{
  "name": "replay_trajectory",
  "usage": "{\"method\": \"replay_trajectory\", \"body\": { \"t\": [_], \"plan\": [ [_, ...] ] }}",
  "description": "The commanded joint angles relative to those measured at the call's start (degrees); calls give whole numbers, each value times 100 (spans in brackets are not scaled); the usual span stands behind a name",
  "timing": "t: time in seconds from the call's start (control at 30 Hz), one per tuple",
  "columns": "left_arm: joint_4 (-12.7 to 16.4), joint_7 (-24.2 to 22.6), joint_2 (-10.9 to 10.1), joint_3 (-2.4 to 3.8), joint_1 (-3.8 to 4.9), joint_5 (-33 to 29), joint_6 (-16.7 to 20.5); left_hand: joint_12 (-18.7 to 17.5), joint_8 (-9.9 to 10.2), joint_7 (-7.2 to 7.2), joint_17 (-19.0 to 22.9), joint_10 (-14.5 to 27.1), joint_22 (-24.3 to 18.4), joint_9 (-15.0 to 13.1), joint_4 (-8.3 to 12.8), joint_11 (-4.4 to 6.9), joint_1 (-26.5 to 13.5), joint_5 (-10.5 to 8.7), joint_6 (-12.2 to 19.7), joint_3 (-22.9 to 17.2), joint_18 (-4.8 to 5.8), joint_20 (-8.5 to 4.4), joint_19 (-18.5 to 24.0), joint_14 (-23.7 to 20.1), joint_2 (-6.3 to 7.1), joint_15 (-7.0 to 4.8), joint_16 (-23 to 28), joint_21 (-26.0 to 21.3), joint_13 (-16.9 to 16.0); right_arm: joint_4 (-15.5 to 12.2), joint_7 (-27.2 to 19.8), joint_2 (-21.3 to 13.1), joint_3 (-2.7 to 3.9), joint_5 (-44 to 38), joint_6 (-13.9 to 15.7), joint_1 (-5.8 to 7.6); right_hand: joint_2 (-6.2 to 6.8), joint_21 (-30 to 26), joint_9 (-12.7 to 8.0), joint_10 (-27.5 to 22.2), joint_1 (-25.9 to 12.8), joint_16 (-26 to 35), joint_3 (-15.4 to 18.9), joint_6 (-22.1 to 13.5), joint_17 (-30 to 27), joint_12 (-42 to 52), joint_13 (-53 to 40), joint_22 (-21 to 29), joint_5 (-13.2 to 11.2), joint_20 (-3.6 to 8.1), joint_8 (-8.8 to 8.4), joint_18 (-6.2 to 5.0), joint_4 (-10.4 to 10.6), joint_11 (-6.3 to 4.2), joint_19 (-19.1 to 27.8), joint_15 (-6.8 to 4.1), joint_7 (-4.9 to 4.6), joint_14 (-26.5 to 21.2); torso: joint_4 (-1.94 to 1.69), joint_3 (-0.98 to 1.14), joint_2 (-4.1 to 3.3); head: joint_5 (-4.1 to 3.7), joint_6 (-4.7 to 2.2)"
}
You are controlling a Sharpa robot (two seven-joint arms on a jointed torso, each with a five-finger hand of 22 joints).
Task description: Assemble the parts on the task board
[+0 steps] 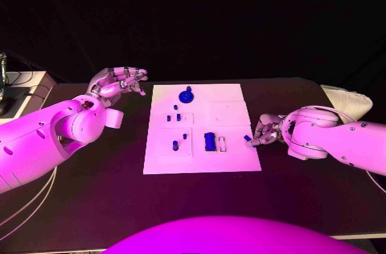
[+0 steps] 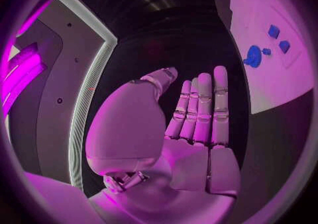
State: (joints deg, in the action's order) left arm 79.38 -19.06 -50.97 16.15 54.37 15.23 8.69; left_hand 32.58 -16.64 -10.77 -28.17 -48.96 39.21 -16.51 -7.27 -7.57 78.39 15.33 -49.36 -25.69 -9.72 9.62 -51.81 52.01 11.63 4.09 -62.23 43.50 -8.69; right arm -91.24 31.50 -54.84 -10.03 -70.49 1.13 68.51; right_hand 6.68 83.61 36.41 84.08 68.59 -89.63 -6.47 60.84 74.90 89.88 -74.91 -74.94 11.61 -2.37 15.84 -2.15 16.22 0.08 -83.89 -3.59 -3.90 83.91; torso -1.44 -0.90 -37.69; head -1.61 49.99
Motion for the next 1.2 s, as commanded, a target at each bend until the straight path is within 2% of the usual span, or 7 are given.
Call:
{"method": "replay_trajectory", "body": {
  "t": [0.03,0.17,0.3,0.5,0.7,1.0,1.2],
  "plan": [
    [17,-55,2,4,-1,-32,-87,-11,-20,-5,-5,-40,-5,8,-42,-11,-1,-16,31,2,-78,-4,-42,-15,-19,-3,-2,-39,5,-5,-23,48,-6,-199,-12,-30,21,-37,-45,592,192,-37,-92,45,1510,12,-1509,-1301,59,21,-62,86,-7,-53,-456,-43,12,609,-2,0,-4,2,1],
    [19,-52,1,4,-1,-32,-89,-11,-20,-5,-5,-40,-5,8,-42,-11,-1,-16,31,2,-78,-4,-42,-15,-19,-3,-2,-39,5,-2,-25,71,-6,-231,54,-41,10,-48,-119,592,593,-37,-491,52,1510,12,-1509,-1303,389,42,-118,85,-72,-73,-455,-65,34,609,-5,-2,2,-1,1],
    [18,-45,1,4,-1,-32,-91,-11,-20,-5,-5,-40,-5,8,-42,-11,-1,-16,31,2,-78,-4,-42,-15,-19,-3,-2,-39,5,-28,-42,75,-6,-215,163,-48,94,-42,-162,592,838,-37,-1372,58,1510,12,-1509,-1313,957,60,-141,87,-211,-80,-459,-75,31,609,-1,-3,7,-3,1],
    [15,-35,3,4,-1,-32,-94,-14,-21,-6,-7,-39,-10,11,-46,-10,11,-14,33,-1,-78,-5,-48,-14,-29,-4,-4,-44,9,-131,-90,18,-4,-35,367,-51,265,-31,13,592,459,-37,-2788,-17,1510,12,-1509,-1331,1075,34,11,91,-737,-53,-465,-46,-17,609,-5,-3,9,0,1],
    [8,-29,2,4,-1,-32,-91,-15,-20,-7,-7,-38,-11,12,-47,-11,14,-14,36,-2,-79,-5,-50,-14,-33,-4,-5,-46,10,-220,-115,-113,6,61,500,-12,277,-35,80,592,149,-37,-3068,-35,1510,12,-1509,-1334,947,28,71,91,-914,-50,-466,-43,-4,609,-4,-8,15,5,1],
    [-2,-21,12,4,-2,-32,-93,-15,-20,-7,-7,-38,-11,12,-47,-11,14,-14,36,-2,-79,-5,-50,-14,-33,-4,-5,-46,10,-256,-119,-279,34,170,628,238,334,-24,117,592,-110,-37,-3108,-20,1510,12,-1509,-1340,762,37,117,93,-980,-66,-470,-57,19,609,-4,-11,17,-1,-9],
    [-3,-17,19,4,-2,-32,-99,-15,-20,-7,-7,-38,-11,12,-47,-11,14,-14,36,-2,-79,-5,-50,-14,-33,-4,-5,-46,10,-408,-107,-305,46,321,634,354,352,-23,122,592,-192,-37,-3099,-16,1510,12,-1509,-1340,712,41,127,93,-980,-70,-471,-61,24,609,-5,-11,9,2,-14]
  ]
}}
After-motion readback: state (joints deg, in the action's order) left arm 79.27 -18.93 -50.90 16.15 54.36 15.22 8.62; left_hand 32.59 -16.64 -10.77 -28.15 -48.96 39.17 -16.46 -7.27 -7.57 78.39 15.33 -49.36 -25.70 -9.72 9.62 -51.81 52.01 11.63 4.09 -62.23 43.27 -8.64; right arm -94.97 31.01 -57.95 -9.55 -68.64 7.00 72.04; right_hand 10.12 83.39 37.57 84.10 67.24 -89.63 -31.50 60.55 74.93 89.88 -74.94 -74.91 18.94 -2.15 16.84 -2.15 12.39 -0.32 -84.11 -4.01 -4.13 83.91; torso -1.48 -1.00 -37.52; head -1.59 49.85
